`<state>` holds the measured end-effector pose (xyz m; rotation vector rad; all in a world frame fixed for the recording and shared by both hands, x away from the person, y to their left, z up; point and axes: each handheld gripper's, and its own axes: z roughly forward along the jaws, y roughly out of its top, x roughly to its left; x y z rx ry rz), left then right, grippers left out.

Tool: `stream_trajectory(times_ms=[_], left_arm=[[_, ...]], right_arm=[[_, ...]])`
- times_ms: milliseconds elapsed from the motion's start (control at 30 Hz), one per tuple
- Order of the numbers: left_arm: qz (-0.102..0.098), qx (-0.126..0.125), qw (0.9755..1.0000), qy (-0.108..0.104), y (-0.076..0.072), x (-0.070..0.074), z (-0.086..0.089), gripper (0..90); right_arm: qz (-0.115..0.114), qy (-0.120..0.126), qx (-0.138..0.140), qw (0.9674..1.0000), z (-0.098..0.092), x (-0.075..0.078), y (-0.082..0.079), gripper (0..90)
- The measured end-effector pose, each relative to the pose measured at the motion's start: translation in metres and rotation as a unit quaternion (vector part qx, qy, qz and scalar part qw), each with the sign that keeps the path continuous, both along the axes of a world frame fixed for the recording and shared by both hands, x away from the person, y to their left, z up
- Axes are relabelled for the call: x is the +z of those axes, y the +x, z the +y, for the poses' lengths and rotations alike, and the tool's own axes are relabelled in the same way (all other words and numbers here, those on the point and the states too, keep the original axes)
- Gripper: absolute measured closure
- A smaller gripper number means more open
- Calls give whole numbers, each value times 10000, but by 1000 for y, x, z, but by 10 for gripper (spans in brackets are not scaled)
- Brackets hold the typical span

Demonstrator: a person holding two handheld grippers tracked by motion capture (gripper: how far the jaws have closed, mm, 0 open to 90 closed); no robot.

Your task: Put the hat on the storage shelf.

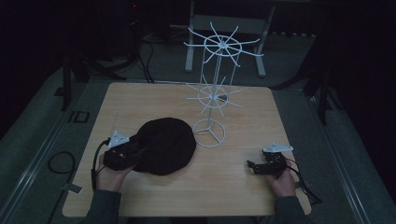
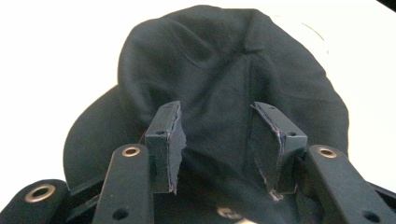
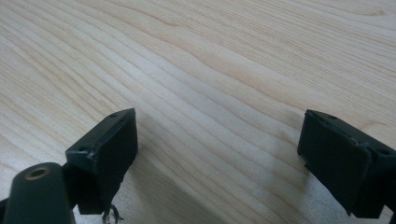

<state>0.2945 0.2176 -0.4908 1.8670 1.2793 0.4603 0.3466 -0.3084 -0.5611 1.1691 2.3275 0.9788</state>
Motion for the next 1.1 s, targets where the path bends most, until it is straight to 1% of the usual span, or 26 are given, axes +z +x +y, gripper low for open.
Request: stream_trajectory(times_ms=[67, 100, 367, 433, 567, 633, 767, 967, 1000, 1033, 1100], left_arm=[[56, 41, 9999, 82, 7, 1, 2, 526], [75, 62, 9999, 88, 11, 1, 3, 521], [162, 265, 9989, 352, 38, 2, 7, 476], [227, 298, 9986, 378, 45, 1, 7, 469], [376, 321, 9975, 499, 60, -3, 6, 466], [465, 302, 9971, 527, 67, -5, 5, 471], [656, 255, 9953, 662, 82, -12, 2, 485], [945, 276, 9927, 703, 97, -22, -1, 512], [975, 274, 9923, 707, 98, -23, 0, 512], [994, 274, 9926, 646, 100, -23, -1, 512], [1019, 281, 9923, 652, 102, -24, -2, 513]], right_arm=[[9, 16, -17, 10000, 0, 0, 0, 120], [3, 10, -8, 10000, 0, 0, 0, 120], [6, 12, -11, 10000, 0, 0, 0, 120], [6, 11, -10, 10000, 0, 0, 0, 120], [7, 12, -11, 10000, 0, 0, 0, 120], [6, 11, -10, 10000, 0, 0, 0, 120], [6, 11, -11, 10000, 0, 0, 0, 120], [8, 12, -12, 10000, 0, 0, 0, 120], [5, 12, -10, 10000, 0, 0, 0, 120], [6, 12, -10, 10000, 0, 0, 0, 120], [6, 12, -11, 10000, 0, 0, 0, 120]])
